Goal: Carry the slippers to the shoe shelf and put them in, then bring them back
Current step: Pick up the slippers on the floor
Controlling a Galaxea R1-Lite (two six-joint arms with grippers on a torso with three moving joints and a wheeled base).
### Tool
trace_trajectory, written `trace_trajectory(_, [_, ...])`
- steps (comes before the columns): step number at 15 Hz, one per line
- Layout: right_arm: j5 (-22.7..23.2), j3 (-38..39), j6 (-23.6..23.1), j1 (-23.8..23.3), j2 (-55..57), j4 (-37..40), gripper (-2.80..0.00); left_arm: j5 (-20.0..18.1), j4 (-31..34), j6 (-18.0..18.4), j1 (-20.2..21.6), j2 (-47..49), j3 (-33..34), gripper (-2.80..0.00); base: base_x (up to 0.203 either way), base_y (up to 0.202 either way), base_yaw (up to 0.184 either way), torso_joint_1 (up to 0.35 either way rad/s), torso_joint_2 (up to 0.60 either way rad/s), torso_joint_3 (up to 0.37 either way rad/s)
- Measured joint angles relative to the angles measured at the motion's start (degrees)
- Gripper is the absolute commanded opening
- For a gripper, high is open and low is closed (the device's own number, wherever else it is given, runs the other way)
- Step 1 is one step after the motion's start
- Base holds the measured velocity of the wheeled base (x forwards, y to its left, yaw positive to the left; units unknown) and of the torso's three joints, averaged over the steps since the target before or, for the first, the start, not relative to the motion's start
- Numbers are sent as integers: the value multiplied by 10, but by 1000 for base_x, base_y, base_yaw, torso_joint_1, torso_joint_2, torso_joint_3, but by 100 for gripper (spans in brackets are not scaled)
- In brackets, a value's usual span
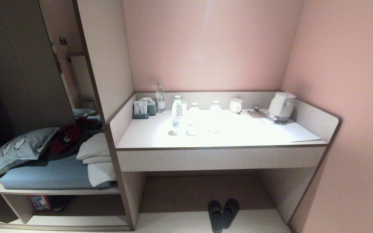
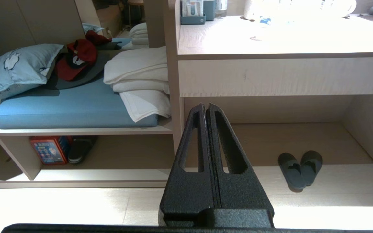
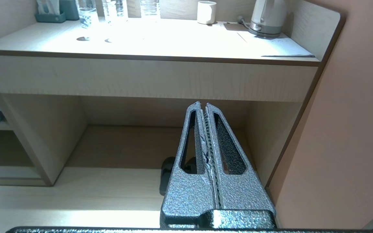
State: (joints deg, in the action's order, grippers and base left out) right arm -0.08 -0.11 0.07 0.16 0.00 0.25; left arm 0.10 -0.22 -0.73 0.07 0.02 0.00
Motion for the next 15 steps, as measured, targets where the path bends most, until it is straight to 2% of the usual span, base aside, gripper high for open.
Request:
trace_trajectory(10, [0,0,-1,0,0,0,-280,0,0,0,0,0,0,-280,0,0,0,-5,9,7])
trace_trajectory(15, [1,0,-2,0,0,1,-280,0,0,0,0,0,0,-280,0,0,0,-204,457,256])
